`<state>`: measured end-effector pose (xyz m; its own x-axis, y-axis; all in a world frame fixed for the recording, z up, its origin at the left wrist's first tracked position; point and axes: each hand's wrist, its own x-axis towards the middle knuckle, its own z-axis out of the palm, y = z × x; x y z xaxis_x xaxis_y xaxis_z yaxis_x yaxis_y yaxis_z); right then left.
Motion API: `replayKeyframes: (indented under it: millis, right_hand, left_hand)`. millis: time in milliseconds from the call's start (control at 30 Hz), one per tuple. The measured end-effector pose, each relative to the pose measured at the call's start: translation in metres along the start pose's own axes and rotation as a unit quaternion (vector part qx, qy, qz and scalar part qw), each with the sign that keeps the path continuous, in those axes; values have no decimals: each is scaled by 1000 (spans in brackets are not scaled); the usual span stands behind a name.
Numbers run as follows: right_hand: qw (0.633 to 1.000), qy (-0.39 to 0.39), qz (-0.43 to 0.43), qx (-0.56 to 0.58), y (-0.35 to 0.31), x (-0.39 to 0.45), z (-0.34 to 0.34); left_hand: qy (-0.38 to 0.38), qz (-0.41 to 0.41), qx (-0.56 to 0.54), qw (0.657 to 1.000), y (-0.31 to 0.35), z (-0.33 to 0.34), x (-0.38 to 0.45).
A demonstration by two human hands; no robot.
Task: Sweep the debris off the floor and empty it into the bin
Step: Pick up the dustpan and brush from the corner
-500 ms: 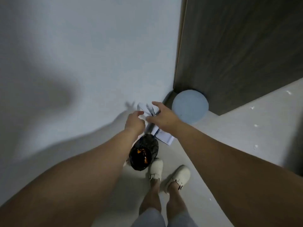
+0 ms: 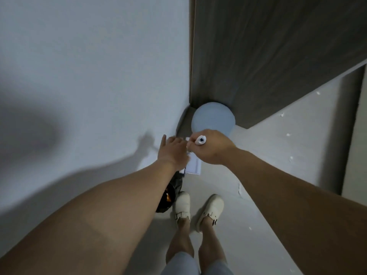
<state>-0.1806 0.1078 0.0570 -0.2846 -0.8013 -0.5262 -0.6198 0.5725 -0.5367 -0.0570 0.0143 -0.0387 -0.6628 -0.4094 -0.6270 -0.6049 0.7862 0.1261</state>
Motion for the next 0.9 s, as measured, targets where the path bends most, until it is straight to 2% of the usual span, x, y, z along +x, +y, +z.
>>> replayKeyframes:
  millis: [100, 200, 300, 367, 433, 500, 567, 667, 733, 800, 900]
  right_hand:
    - [1000, 16, 20, 11, 11, -35, -10]
    - [999, 29, 37, 17, 22, -74, -20]
    - [997, 10, 59, 46, 30, -111, -29]
    - [990, -5, 87, 115, 41, -146, -38]
    - [966, -29, 126, 225, 51, -176, -47]
    - [910, -40, 191, 366, 65, -212, -54]
    - [830, -27, 253, 496, 83, -252, -51]
    - [706, -19, 313, 635, 108, -298, -33]
    - [654, -20, 324, 683, 118, -315, -17]
    - [613, 2, 328, 719, 125, -334, -5]
    - [528, 35, 325, 784, 130, -354, 1]
  left_hand:
    - [-13, 48, 53, 997, 28, -5, -8]
    - [-36, 80, 55, 995, 60, -10, -22]
    - [-52, 119, 63, 989, 85, -9, -34]
    - [-91, 158, 56, 982, 108, -6, -40]
    - [-112, 199, 82, 970, 130, -3, -45]
    - [-101, 242, 117, 958, 158, 2, -52]
    - [-68, 296, 161, 939, 190, 2, -68]
    - [-40, 332, 132, 933, 233, 3, -94]
    - [-49, 327, 133, 934, 257, 5, -109]
    - [-56, 324, 192, 925, 283, 10, -124]
    - [-54, 307, 200, 929, 302, 25, -136]
